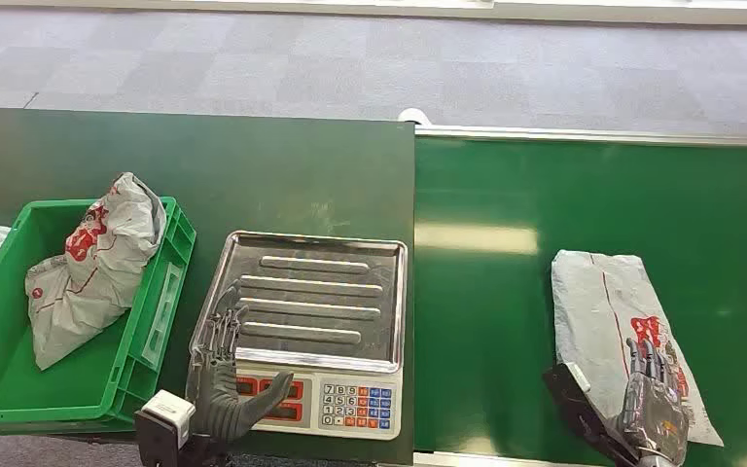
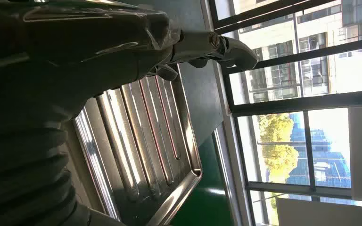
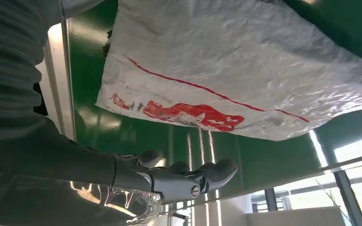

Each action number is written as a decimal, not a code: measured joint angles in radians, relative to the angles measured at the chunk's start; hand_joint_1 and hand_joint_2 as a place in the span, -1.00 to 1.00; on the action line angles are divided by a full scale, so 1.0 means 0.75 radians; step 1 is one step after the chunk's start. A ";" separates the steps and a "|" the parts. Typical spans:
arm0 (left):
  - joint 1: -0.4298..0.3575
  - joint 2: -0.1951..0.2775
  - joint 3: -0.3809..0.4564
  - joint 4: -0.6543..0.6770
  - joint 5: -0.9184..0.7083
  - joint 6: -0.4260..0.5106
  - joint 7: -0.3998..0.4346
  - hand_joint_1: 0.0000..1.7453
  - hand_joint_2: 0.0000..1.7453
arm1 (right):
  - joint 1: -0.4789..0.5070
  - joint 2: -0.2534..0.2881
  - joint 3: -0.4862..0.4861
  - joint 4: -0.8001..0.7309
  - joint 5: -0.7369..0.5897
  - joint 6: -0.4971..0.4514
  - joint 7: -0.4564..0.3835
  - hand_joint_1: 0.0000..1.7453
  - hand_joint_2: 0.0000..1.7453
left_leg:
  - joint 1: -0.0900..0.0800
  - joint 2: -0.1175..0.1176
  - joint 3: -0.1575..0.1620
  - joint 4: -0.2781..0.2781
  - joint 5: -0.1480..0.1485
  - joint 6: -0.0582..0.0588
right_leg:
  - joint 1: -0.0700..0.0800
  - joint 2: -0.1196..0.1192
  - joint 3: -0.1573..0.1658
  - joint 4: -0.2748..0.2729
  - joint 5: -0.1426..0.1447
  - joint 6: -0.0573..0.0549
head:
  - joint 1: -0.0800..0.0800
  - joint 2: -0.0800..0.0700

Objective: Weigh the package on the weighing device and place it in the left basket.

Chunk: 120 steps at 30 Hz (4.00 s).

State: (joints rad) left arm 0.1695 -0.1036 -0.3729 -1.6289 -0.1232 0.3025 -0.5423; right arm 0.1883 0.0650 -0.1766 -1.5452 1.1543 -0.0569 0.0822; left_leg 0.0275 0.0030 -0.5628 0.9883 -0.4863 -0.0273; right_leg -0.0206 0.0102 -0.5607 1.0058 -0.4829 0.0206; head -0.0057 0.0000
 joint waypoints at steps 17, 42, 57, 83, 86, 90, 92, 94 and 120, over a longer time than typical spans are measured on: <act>-0.063 -0.024 0.001 0.075 -0.009 -0.016 0.016 -1.00 1.00 | -0.200 -0.011 -0.125 0.457 0.013 0.285 0.105 -0.01 1.00 | 0.003 0.018 0.031 -0.001 -0.011 0.000 | 0.004 0.015 0.026 -0.006 -0.005 -0.003 | 0.000 0.000; -0.014 -0.032 0.031 0.025 -0.009 0.068 0.016 -1.00 1.00 | -0.321 -0.096 0.062 0.555 -0.223 -0.089 -0.010 1.00 1.00 | 0.003 0.009 0.031 0.000 -0.012 0.007 | 0.004 0.012 0.034 -0.012 -0.001 0.005 | 0.000 0.000; -0.039 -0.032 0.044 0.035 0.002 0.044 -0.027 -1.00 1.00 | -0.182 0.015 0.079 0.082 -0.601 -0.536 -0.438 1.00 1.00 | 0.002 0.005 0.017 0.000 -0.011 0.007 | 0.003 0.007 0.022 -0.011 -0.002 0.006 | 0.000 0.000; -0.180 -0.079 0.004 0.167 -0.012 -0.012 -0.078 -1.00 1.00 | -0.282 0.146 0.426 -0.322 -0.529 -0.664 -0.657 1.00 1.00 | 0.002 0.004 0.016 0.000 -0.009 0.007 | 0.003 0.006 0.021 -0.010 -0.002 0.006 | 0.000 0.000; -0.199 -0.078 0.004 0.180 -0.012 0.000 -0.091 -1.00 1.00 | -0.310 0.144 0.499 -0.307 -0.396 -0.558 -0.592 1.00 1.00 | 0.002 0.004 0.016 0.000 -0.009 0.007 | 0.003 0.006 0.021 -0.010 -0.002 0.006 | 0.000 0.000; -0.231 -0.072 0.007 0.195 -0.010 0.035 -0.111 -1.00 1.00 | -0.370 0.142 0.627 -0.224 -0.310 -0.414 -0.535 1.00 1.00 | 0.003 0.003 0.016 0.000 -0.007 0.006 | 0.003 0.006 0.020 -0.008 -0.002 0.006 | 0.000 0.000; -0.256 -0.067 0.015 0.202 -0.008 0.056 -0.115 -1.00 1.00 | -0.408 0.142 0.693 -0.155 -0.328 -0.346 -0.527 1.00 1.00 | 0.003 0.003 0.016 0.000 -0.007 0.006 | 0.003 0.006 0.020 -0.008 -0.002 0.006 | 0.000 0.000; -0.287 -0.061 0.030 0.206 -0.005 0.083 -0.115 -1.00 1.00 | -0.446 0.146 0.750 -0.077 -0.382 -0.288 -0.537 1.00 1.00 | 0.003 0.003 0.015 0.000 -0.006 0.006 | 0.003 0.005 0.020 -0.007 -0.002 0.006 | 0.000 0.000; -0.278 0.004 0.318 0.014 -0.031 0.319 -0.139 -1.00 1.00 | -0.691 0.278 1.142 0.569 -0.724 -0.142 -0.672 -1.00 1.00 | 0.003 0.003 0.014 0.000 -0.006 0.005 | 0.003 0.005 0.018 -0.006 -0.003 0.005 | 0.001 0.000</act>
State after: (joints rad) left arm -0.0390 -0.1005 -0.1341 -1.6187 -0.1461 0.5414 -0.6463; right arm -0.3299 0.2734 0.6801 -1.1188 0.6117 -0.1630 -0.4215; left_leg 0.0297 0.0050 -0.5523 0.9881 -0.4907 -0.0234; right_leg -0.0180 0.0137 -0.5474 1.0012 -0.4849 0.0240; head -0.0053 0.0000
